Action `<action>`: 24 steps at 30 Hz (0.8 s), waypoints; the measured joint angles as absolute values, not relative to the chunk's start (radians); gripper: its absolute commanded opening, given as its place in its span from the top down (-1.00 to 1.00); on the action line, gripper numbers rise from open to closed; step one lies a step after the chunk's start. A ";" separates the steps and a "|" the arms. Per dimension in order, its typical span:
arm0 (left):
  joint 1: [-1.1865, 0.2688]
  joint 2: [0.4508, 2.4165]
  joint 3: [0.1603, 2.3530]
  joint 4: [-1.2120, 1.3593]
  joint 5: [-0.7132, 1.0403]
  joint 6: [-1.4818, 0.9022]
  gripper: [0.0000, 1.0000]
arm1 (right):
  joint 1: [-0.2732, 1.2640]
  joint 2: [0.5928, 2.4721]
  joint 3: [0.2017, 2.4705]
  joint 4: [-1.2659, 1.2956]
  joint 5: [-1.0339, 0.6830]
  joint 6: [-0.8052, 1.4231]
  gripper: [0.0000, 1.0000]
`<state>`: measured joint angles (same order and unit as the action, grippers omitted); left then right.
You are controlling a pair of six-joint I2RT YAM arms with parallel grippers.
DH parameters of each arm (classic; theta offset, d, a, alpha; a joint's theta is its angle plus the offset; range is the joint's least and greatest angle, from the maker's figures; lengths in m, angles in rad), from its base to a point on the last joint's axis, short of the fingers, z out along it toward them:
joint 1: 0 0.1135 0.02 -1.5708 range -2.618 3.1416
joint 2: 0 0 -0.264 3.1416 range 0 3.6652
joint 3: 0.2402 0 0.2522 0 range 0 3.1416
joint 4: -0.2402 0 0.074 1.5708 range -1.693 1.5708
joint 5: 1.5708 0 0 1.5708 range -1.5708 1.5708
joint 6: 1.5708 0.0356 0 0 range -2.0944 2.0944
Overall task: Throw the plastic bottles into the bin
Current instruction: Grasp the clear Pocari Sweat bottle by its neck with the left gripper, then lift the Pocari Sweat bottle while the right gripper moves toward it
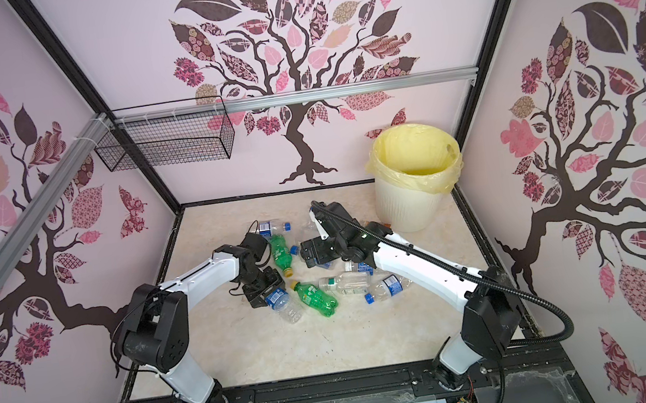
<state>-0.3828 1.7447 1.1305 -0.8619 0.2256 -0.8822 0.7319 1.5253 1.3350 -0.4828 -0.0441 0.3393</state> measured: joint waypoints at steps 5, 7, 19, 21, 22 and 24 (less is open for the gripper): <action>-0.376 1.746 1.131 -0.862 0.226 -0.878 -0.24 | 0.732 1.525 1.335 -0.483 -0.044 0.338 -0.99; -0.368 1.746 1.131 -0.862 0.231 -0.873 -0.23 | 0.732 1.525 1.335 -0.483 -0.044 0.337 -0.99; -0.316 1.752 1.158 -0.875 0.215 -0.829 -0.12 | 0.732 1.530 1.356 -0.496 -0.045 0.337 -0.99; -0.316 1.752 1.176 -0.881 0.210 -0.819 -0.11 | 0.732 1.530 1.369 -0.498 -0.046 0.339 -0.99; -0.315 1.752 1.188 -0.884 0.206 -0.813 -0.10 | 0.732 1.530 1.375 -0.496 -0.046 0.339 -0.99; -0.314 1.752 1.209 -0.886 0.199 -0.805 -0.07 | 0.732 1.530 1.383 -0.497 -0.046 0.340 -0.99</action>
<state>-0.3138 1.7523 1.2091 -0.8856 0.1989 -0.8051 0.7319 1.5303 1.3834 -0.4969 -0.0463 0.3405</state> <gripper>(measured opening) 0.613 0.995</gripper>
